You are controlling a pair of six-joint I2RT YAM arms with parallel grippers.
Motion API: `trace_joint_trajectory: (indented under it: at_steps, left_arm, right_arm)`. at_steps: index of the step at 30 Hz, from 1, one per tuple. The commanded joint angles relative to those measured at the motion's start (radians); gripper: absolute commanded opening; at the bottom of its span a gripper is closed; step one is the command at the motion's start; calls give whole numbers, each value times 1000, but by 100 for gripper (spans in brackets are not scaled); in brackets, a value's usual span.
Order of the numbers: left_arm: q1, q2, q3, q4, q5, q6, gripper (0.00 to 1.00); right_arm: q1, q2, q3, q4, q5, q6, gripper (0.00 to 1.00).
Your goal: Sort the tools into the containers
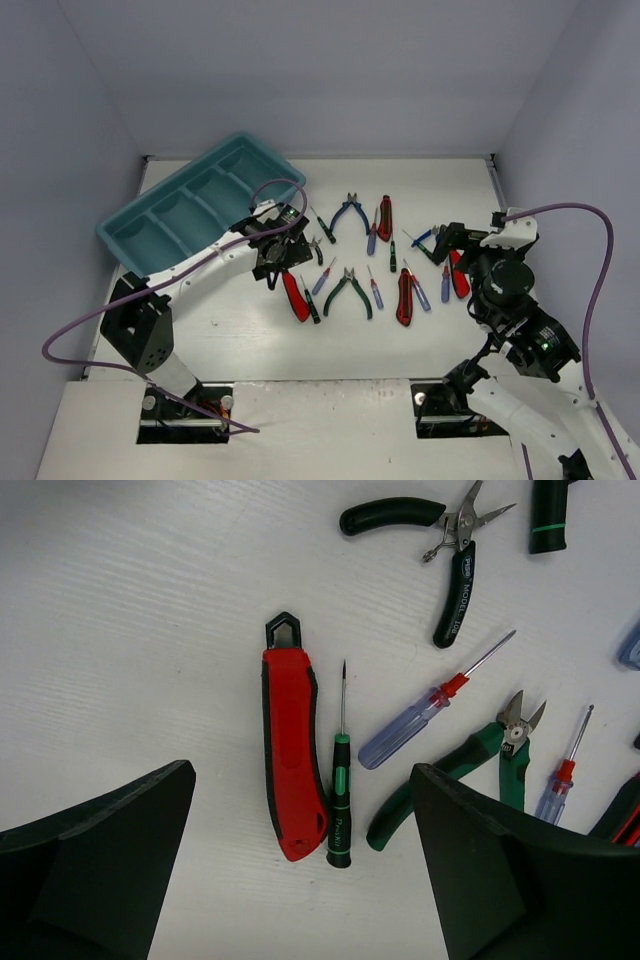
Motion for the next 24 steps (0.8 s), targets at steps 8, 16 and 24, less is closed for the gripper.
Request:
trace_joint_trajectory:
  at_steps: [8, 16, 24]
  left_arm:
    - [-38, 8, -120, 162, -28, -167, 84]
    - [-43, 95, -168, 222, 1, -201, 71]
    - [-43, 103, -230, 242, -15, -222, 62]
  right_arm:
    - [3, -20, -19, 17, -6, 112, 100]
    - [3, -58, -37, -6, -31, 140, 100]
    - [3, -73, -45, -28, -62, 152, 100]
